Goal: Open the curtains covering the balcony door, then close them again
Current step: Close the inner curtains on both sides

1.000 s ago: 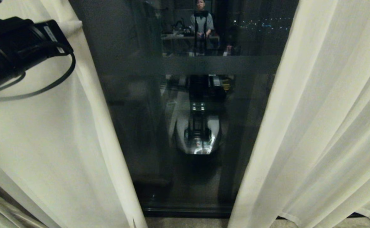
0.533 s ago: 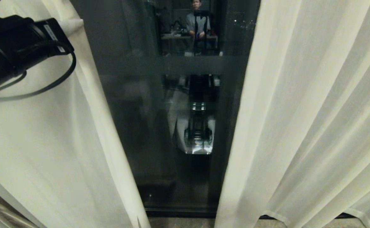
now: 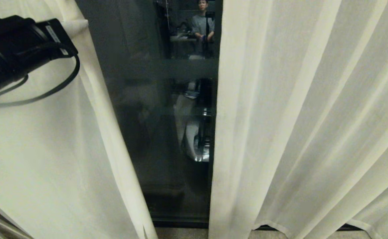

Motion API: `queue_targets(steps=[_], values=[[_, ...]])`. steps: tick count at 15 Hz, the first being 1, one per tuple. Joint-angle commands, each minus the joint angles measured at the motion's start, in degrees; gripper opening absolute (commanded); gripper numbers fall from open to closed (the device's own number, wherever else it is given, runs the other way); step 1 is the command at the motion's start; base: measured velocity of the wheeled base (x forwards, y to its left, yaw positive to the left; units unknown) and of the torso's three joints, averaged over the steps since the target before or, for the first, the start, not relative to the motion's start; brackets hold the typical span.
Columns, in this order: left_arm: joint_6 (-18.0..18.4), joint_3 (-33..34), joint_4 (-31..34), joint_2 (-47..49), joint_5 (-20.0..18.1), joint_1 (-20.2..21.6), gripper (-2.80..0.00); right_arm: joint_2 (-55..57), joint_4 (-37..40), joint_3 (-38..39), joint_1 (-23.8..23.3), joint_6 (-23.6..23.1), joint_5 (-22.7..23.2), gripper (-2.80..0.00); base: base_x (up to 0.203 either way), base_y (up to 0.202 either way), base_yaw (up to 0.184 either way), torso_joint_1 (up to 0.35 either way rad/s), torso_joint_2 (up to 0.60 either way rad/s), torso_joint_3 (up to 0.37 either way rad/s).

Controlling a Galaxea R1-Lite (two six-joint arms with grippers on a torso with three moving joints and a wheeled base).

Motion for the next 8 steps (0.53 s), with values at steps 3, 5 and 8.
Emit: queue_targets(steps=[3,5,8], values=[[-0.09,0.01,-0.22,0.08,-0.25,-0.02,-2.8,0.09,0.0,0.01,0.01,-0.03,0.02,-2.8,0.0,-0.188,0.001,0.0,0.0,0.002],[-0.09,0.01,-0.22,0.18,-0.25,-0.02,-2.8,0.09,0.0,0.01,0.1,-0.03,0.02,-2.8,0.0,-0.188,0.006,0.005,0.0,0.001],[-0.18,0.01,-0.22,0.44,-0.16,0.24,-2.8,0.09,0.0,0.01,0.01,-0.03,0.02,-2.8,0.0,-0.19,0.006,0.002,0.0,0.002]])
